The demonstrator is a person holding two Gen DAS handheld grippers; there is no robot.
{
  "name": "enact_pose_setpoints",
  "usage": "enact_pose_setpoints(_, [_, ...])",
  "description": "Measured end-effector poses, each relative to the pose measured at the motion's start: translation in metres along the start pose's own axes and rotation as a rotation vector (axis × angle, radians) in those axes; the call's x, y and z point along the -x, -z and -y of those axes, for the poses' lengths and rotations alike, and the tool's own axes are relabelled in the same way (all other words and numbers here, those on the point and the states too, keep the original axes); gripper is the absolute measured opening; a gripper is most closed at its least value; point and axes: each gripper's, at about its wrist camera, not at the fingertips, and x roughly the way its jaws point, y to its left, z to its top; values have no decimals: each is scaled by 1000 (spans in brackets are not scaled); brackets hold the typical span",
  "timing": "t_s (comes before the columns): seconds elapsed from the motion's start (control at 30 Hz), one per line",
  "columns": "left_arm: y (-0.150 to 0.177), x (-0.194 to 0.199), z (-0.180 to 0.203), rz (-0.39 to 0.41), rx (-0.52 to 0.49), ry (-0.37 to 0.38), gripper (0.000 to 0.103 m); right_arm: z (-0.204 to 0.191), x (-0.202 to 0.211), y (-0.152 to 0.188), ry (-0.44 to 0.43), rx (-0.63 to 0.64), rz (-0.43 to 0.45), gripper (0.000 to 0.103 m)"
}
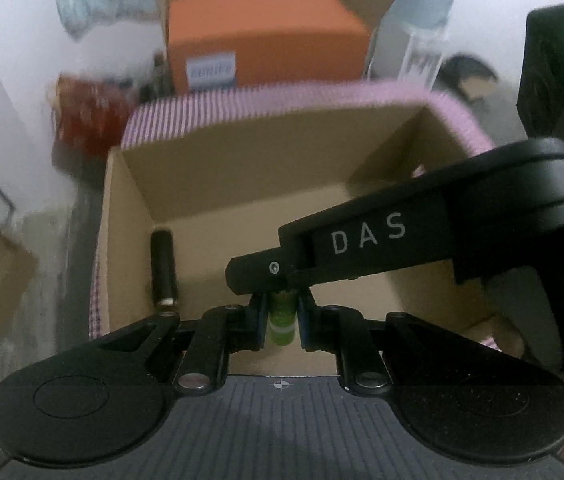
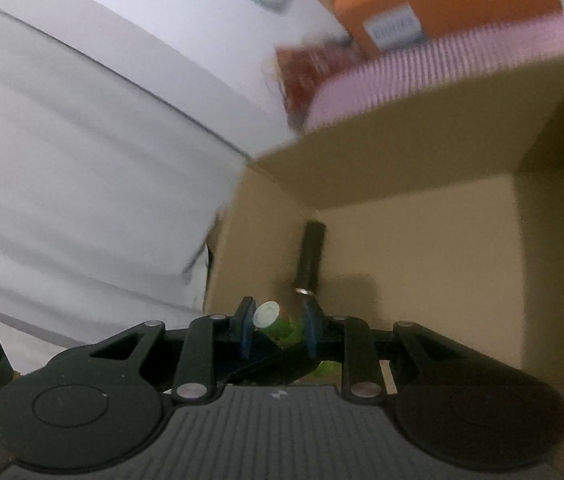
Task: Organize rigid objects
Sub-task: 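Carry the glue stick into the box and release it beside the tube, then move the right gripper back to the black oval case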
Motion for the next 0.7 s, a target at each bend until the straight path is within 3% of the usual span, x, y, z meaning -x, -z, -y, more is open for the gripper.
enact_pose_setpoints(0.13, [-7, -25, -17, -114, 26, -20, 15, 14, -37, -13, 9, -66, -97, 28])
enact_pose_setpoints(0.27, [-8, -32, -21, -149, 28, -50, 18, 20, -59, -19, 41, -99, -157, 30])
enact_pose_setpoints(0.33, [-7, -29, -21, -145, 36, -52, 20, 22, -65, -21, 43, -118, -173, 31])
enact_pose_setpoints(0.47, [-7, -20, -21, -103, 40, -74, 26, 27, -59, -20, 32, -148, -162, 49])
enact_pose_setpoints(0.7, [-3, 17, -19, -15, 49, -57, 30, 38, -13, -11, -17, -170, -90, 49])
